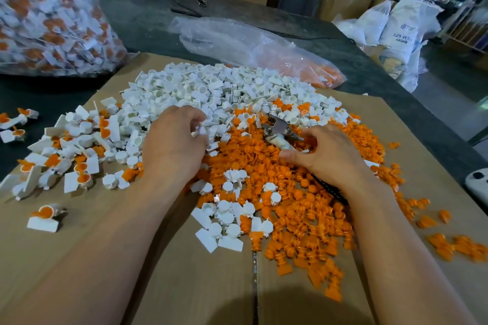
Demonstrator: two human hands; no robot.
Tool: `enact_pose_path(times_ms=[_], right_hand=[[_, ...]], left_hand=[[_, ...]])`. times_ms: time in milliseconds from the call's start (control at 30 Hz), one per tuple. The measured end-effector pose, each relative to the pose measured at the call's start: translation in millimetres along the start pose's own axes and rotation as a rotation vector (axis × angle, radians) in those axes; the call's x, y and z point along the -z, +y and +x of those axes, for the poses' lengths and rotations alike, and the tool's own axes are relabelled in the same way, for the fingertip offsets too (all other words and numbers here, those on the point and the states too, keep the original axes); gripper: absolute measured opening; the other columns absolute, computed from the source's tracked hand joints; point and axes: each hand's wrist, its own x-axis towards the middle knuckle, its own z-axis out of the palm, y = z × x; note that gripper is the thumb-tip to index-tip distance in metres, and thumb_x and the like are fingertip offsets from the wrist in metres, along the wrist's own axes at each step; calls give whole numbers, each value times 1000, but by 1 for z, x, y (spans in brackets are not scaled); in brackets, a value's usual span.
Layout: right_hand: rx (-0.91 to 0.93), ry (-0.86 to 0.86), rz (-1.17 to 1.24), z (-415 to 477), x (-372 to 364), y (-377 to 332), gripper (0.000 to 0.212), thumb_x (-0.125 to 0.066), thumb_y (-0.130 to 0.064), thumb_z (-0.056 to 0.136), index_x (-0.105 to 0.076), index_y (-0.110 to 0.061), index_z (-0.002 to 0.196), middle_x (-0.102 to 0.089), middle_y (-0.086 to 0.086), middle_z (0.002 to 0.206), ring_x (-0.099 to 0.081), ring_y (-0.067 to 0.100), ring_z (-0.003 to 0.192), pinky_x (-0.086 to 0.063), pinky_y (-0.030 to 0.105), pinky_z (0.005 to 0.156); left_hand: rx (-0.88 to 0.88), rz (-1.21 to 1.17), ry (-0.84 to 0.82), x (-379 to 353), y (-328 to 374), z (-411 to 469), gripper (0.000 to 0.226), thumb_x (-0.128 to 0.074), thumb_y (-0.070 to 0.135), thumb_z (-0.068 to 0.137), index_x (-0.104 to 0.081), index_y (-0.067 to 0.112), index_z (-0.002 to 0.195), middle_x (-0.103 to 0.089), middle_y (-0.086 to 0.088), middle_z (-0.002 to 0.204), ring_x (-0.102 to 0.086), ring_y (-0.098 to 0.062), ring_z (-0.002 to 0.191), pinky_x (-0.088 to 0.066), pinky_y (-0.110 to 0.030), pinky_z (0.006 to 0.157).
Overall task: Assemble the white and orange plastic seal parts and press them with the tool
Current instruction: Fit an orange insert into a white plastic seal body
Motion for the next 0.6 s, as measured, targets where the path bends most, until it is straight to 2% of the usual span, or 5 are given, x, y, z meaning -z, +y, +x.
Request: enact_pose_path(times_ms=[100,233,333,467,600], right_hand=[[73,175,99,-4,7,-2,66,-59,-62,70,-53,-23,122,-47,0,124,-41,15,117,-31,27,88],[287,266,272,-16,15,-18,12,-65,-39,79,-62,-34,89,-52,-20,85,-49,-6,73,-33,11,63],[355,110,179,-22,7,-29,13,-64,-36,81,-68,-28,91,-59,-10,86,-50,2,77,-42,23,67],[320,90,10,-21,-2,-35,20,-60,-43,83,-66,-29,96,-54,-11,87,-50,7,82,-42,24,64],[257,79,-83,-19,-8,-36,20,-57,-47,84,-63,-28,89,-57,-9,85,-50,10,80,-38,26,59]], left_hand=[[-33,-24,31,2,1,-3,18,-70,11,80,-67,17,97,-50,6,89,-48,-11,82,-33,-23,72],[-68,-122,11,3,2,-7,12,-70,18,81,-67,22,93,-54,9,84,-52,-3,75,-35,-13,66],[-27,-370,-58,6,7,-9,16,-72,17,80,-63,30,78,-59,11,78,-57,7,62,-40,-4,50],[-8,-550,-163,6,14,-14,26,-75,12,75,-64,35,77,-64,10,78,-65,-5,66,-54,-19,63],[38,-661,-260,4,20,-20,37,-78,3,67,-64,33,84,-62,8,81,-59,2,59,-51,-11,61]])
